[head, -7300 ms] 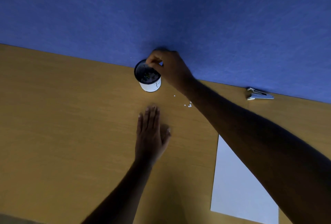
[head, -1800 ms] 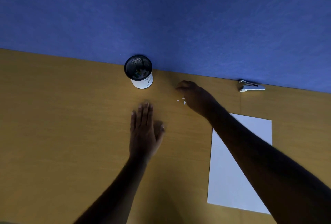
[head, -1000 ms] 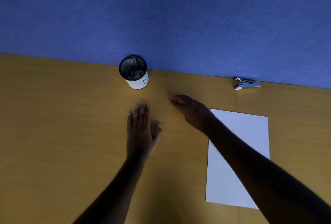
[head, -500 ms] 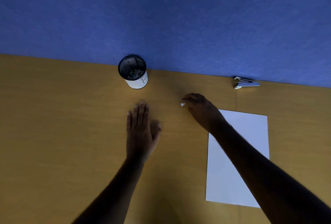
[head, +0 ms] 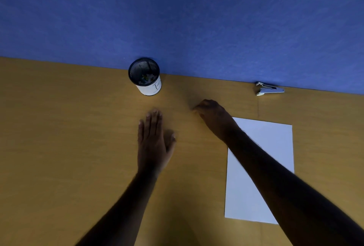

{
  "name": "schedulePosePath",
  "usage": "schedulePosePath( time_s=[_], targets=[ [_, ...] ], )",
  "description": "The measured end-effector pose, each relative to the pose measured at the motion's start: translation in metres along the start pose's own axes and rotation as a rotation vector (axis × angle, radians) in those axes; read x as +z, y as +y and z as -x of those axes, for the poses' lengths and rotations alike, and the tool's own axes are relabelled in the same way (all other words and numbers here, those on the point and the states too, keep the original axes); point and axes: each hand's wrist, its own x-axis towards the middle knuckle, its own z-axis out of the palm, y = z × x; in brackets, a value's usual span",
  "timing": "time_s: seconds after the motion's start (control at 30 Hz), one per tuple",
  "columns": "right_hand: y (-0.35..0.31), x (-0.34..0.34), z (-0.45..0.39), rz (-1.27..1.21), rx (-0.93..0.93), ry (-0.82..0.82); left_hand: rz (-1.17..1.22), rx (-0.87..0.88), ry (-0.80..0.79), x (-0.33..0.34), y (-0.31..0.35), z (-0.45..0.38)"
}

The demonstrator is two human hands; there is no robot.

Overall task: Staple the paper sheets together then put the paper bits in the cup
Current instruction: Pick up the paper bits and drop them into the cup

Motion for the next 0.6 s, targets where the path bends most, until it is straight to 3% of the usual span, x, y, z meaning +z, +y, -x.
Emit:
schedulePosePath(
  time_s=[0.4, 0.5, 0.6],
  targets=[
    [0.0027, 0.0068, -0.0047, 0.078, -0.011, 0.057, -0.006, -0.008, -0.021, -0.0006, 0.0, 0.0006],
    [-0.0001, 0.0065, -0.0064, -0.023, 0.076, 0.05, -0.003, -0.008, -0.023, -0.0012, -0.0006, 0.0004],
    [-0.0002, -0.0016, -0.004, -0.274, 0.225, 0.095, -0.005, -0.005, -0.023, -0.0009, -0.0001, 0.0003]
  ],
)
